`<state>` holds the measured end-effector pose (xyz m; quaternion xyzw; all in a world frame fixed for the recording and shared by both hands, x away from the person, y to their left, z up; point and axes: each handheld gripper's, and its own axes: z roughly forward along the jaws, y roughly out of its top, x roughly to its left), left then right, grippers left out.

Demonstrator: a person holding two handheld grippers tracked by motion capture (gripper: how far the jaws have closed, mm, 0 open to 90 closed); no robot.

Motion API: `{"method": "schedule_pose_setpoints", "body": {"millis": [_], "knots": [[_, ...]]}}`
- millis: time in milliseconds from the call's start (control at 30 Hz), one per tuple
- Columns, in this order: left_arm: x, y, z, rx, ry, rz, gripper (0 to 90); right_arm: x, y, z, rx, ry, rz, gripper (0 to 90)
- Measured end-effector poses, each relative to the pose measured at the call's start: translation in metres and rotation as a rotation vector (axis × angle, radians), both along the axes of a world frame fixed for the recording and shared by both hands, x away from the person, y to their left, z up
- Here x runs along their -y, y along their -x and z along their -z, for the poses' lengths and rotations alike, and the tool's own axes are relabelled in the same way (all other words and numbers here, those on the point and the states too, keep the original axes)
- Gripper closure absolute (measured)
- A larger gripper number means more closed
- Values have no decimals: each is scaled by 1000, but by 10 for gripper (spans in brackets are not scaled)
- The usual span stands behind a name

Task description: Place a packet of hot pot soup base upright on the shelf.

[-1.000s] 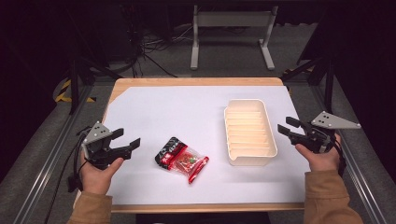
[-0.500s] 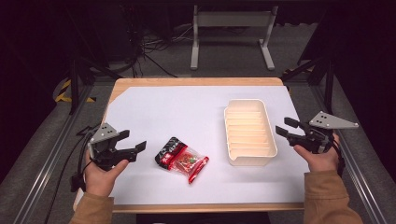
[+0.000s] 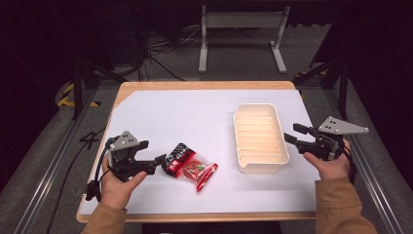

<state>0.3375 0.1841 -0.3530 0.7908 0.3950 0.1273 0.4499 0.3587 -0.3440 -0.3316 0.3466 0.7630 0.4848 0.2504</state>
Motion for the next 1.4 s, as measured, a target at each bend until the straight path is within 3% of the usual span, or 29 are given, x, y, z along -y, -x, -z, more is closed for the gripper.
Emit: {"method": "schedule_pose_setpoints", "body": {"millis": [133,267,367,633,1167,1200,1400], "knots": [[4,-4,9,-21,-5,-8,231,-2,-1,1,-5,6,-6,465],[8,-9,20,-41,-45,-21,274,-4,-2,4,-13,16,-11,461],[9,-13,31,-75,-43,-27,310,-5,-3,5,-19,20,-13,459],[8,-22,50,-119,-32,-49,380,-8,-3,7,-27,34,-20,457],[6,-32,71,-212,-37,-84,443,-13,-5,10,-41,56,-26,451],[6,-33,73,-230,-37,-76,438,-13,-5,11,-42,58,-26,450],[10,-33,77,-257,-31,-46,473,-14,-5,11,-45,60,-29,447]]}}
